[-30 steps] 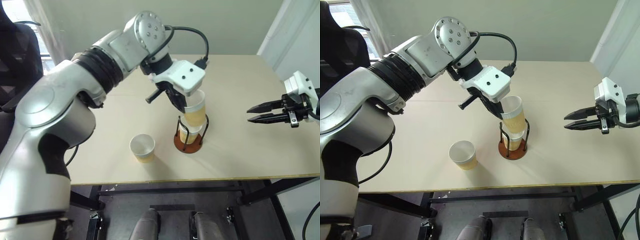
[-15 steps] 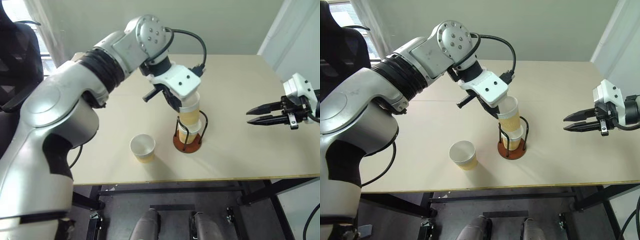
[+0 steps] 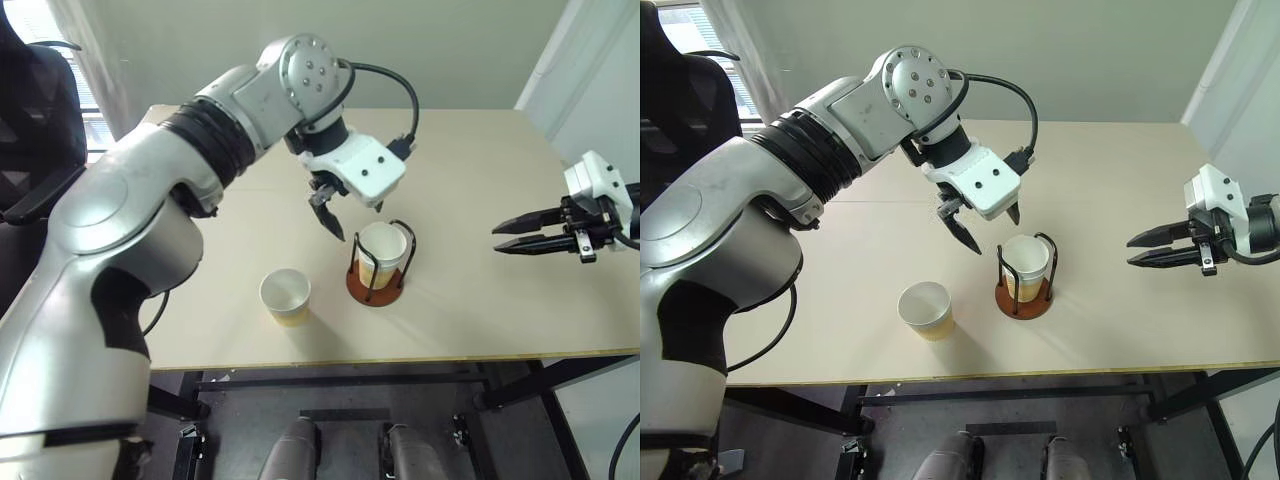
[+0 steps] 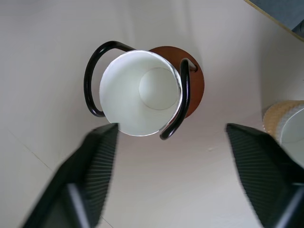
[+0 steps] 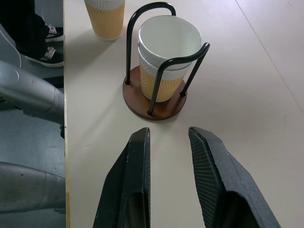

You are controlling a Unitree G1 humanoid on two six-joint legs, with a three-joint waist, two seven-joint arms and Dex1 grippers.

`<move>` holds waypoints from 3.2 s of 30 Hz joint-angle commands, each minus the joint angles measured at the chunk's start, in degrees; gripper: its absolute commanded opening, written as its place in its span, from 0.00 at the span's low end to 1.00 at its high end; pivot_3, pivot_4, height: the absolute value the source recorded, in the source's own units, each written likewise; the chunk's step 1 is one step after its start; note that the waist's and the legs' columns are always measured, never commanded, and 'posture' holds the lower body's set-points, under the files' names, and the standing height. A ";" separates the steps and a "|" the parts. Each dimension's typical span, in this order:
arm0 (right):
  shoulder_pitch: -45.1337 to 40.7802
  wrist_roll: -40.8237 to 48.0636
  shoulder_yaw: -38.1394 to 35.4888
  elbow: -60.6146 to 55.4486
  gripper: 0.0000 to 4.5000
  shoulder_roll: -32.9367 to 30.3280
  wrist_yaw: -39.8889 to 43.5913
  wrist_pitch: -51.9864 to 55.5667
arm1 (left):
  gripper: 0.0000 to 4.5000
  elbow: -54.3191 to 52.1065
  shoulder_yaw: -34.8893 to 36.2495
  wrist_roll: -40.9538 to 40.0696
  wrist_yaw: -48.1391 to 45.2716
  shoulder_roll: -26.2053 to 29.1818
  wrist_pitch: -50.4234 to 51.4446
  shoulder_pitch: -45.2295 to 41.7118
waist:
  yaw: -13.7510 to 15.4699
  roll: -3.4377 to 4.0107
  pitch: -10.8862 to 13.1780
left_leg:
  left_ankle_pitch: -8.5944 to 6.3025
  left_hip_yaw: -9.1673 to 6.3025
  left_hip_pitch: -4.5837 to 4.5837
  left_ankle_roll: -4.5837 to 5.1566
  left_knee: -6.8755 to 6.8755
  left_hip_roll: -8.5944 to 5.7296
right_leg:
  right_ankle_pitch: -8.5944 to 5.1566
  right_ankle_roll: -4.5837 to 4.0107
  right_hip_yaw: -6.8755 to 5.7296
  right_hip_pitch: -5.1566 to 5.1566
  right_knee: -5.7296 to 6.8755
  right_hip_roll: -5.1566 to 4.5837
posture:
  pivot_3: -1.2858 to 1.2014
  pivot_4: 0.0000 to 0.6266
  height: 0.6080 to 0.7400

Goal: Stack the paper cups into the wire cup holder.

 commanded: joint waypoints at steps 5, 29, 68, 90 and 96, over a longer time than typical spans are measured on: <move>0.42 1.17 -2.08 -4.25 0.27 -1.20 -0.55 2.01 | 0.99 -14.27 -1.08 -5.54 -1.67 17.55 -0.27 1.28 | -0.94 0.18 -0.04 | -0.13 0.01 0.06 -0.06 -0.08 0.08 | -0.12 0.01 0.00 -0.05 0.03 0.09 | 0.52 0.24 1.00; -5.24 0.77 3.04 -1.16 0.27 -1.00 0.41 1.20 | 0.99 -40.15 -11.18 4.36 -1.67 38.14 -6.19 8.71 | -0.69 0.23 -0.03 | -0.24 -0.23 0.08 -0.19 -0.12 0.07 | -0.39 -0.38 -0.10 -0.07 0.14 0.06 | 0.52 0.24 1.00; -4.57 -0.14 1.51 -1.89 0.27 0.50 -0.11 0.80 | 0.02 -25.19 3.71 22.88 -1.67 24.64 -18.50 21.17 | -0.77 0.24 -0.04 | -0.31 -0.25 0.09 -0.22 -0.15 0.10 | -0.36 -0.49 -0.14 -0.11 0.16 0.06 | 0.52 0.24 1.00; -6.58 -2.83 3.27 4.85 0.27 0.72 0.41 -3.47 | 0.02 13.64 24.34 39.70 3.83 3.39 -21.67 4.91 | -0.26 0.22 -0.03 | -0.42 -0.22 -0.03 -0.21 -0.24 0.11 | -0.37 -0.46 -0.14 -0.22 0.02 0.05 | 0.52 0.24 1.00; -7.34 -2.69 4.59 6.35 0.27 -0.19 0.41 -4.69 | 0.02 17.44 29.09 41.51 2.46 -0.69 -21.29 1.83 | -0.26 0.22 -0.03 | -0.55 -0.14 -0.02 -0.17 -0.25 0.11 | -0.42 -0.37 -0.11 -0.22 -0.01 0.04 | 0.52 0.24 1.00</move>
